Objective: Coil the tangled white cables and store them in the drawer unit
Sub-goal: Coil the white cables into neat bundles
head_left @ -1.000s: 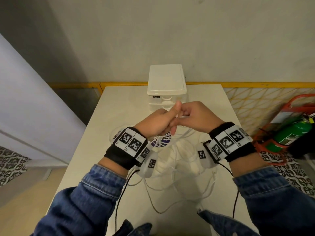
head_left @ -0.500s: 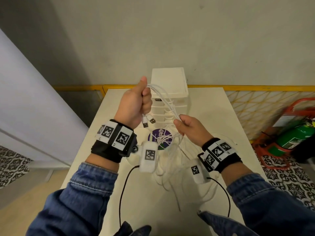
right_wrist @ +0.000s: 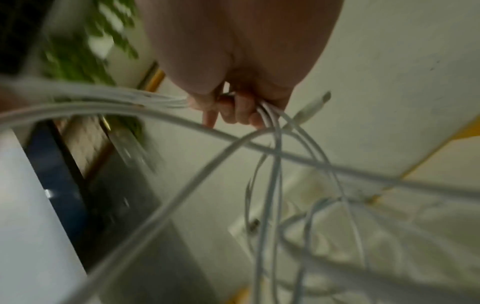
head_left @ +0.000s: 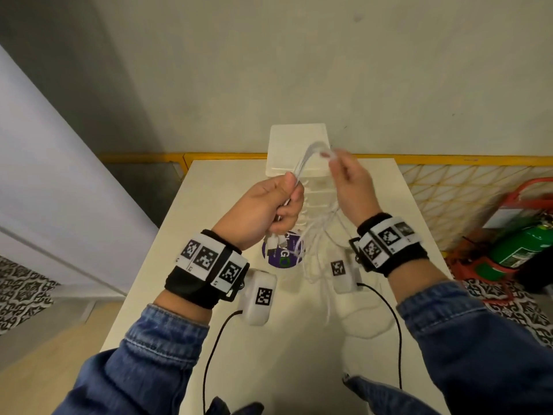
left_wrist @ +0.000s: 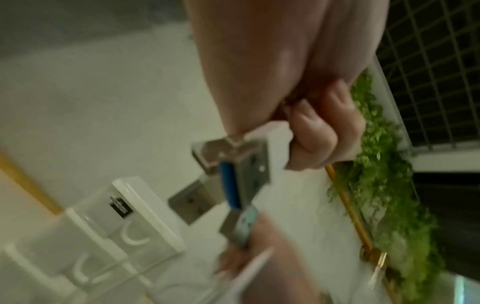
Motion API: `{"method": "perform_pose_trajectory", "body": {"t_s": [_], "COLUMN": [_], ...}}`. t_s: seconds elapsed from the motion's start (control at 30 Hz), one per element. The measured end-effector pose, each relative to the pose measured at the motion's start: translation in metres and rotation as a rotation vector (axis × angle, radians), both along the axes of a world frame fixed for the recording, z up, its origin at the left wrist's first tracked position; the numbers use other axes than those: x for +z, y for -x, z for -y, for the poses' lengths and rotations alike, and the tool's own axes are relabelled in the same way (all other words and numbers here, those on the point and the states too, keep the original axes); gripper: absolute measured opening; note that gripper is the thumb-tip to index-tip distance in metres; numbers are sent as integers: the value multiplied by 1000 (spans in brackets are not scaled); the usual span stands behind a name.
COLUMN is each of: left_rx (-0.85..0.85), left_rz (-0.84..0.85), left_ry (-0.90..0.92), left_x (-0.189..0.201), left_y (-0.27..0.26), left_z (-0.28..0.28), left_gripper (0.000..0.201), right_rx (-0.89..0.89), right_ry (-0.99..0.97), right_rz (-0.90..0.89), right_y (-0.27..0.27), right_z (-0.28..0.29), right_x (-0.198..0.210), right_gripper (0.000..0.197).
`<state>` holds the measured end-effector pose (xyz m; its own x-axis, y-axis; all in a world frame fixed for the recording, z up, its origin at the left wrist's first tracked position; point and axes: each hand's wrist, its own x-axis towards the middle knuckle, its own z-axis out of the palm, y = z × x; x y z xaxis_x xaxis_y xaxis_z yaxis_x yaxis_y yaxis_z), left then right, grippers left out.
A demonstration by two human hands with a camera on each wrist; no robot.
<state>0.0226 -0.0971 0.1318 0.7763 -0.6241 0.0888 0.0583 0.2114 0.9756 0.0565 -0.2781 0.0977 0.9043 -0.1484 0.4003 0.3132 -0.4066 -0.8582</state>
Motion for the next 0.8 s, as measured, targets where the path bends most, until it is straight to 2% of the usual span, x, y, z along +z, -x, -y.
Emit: {"method": "perform_pose_trajectory", "body": {"t_s": [0.07, 0.13, 0.23, 0.3, 0.4, 0.5, 0.6, 0.7, 0.8], "left_rx": [-30, -8, 176, 325, 501, 721, 780, 686, 441], "left_rz": [-62, -76, -113, -106, -5, 282, 570, 628, 542], "left_ry": [132, 257, 419, 509, 547, 293, -107, -520, -846], "left_x": [4, 3, -4, -4, -1, -8, -26, -46, -58], "left_y": [-1, -2, -4, -10, -22, -33, -39, -46, -43], "left_z": [4, 11, 19, 17, 6, -10, -23, -33, -32], "left_gripper": [31, 28, 26, 27, 25, 20, 14, 14, 17], "right_rx": [125, 244, 396, 483, 528, 467, 421, 418, 369], "right_ry": [159, 223, 164, 120, 242, 308, 385, 450, 409], "right_rz": [-137, -242, -396, -471, -511, -479, -305, -138, -16], "right_y": [8, 22, 42, 52, 63, 65, 60, 63, 65], "right_z": [-9, -26, -54, -65, -61, -48, -35, -26, -19], "right_x": [-32, -60, -89, -106, -121, -116, -106, -90, -75], "right_gripper": [22, 17, 19, 12, 9, 12, 20, 28, 35]}}
